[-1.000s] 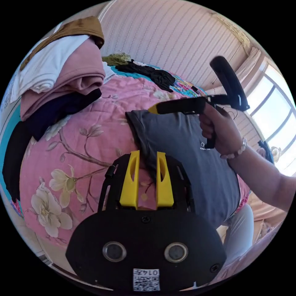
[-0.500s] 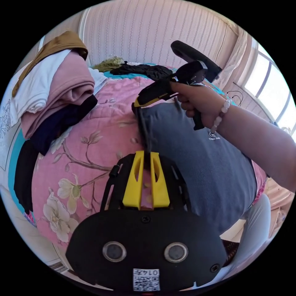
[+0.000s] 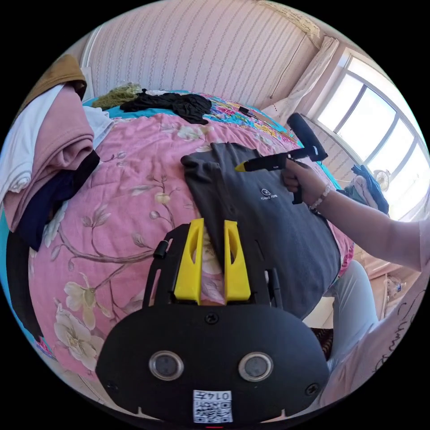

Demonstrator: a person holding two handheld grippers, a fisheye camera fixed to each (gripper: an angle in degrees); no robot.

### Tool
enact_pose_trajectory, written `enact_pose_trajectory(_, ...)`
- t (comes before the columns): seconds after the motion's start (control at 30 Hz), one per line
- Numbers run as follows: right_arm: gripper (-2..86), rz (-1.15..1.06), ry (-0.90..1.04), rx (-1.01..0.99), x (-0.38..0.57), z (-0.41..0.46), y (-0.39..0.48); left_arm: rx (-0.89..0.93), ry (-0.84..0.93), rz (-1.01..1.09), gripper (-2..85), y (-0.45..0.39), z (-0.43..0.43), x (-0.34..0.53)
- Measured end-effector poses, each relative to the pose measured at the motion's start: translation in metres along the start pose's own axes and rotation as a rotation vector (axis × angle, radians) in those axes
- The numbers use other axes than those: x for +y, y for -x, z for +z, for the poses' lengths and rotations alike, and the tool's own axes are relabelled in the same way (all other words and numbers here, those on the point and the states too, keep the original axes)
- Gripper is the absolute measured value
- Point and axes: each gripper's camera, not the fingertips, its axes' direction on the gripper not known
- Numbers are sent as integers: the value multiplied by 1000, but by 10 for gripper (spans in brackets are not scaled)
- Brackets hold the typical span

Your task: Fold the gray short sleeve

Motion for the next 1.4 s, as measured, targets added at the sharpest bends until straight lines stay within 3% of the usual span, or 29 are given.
enact_pose_trajectory(0.3,54,10,-41,-71,0,-24,-4,-35,-4,-90,53,47,9,-86)
enact_pose_trajectory(0.4,64,-7,-5,-107,-13,-10,8,-48,66,-99,62,58,30,-123)
enact_pose_trajectory(0.47,59,-6,-4,-109,-19,-2,16,7,152,-124,59,62,50,-147)
enact_pose_trajectory(0.87,5,43,15,-107,-5,-21,27,-157,201,-88,2,73,48,-188)
enact_pose_trajectory(1.03,14,-18,-67,26,44,-96,28,-41,86,-88,46,78,13,-185)
enact_pose_trajectory(1.17,36,174,-191,485,91,-164,1,144,25,-170,101,89,23,-182)
enact_pose_trajectory(1.3,52,351,-179,414,103,-184,-39,152,125,-244,101,92,50,-179)
enact_pose_trajectory(1.4,22,380,-102,291,103,-175,-61,110,124,-252,55,91,51,-175)
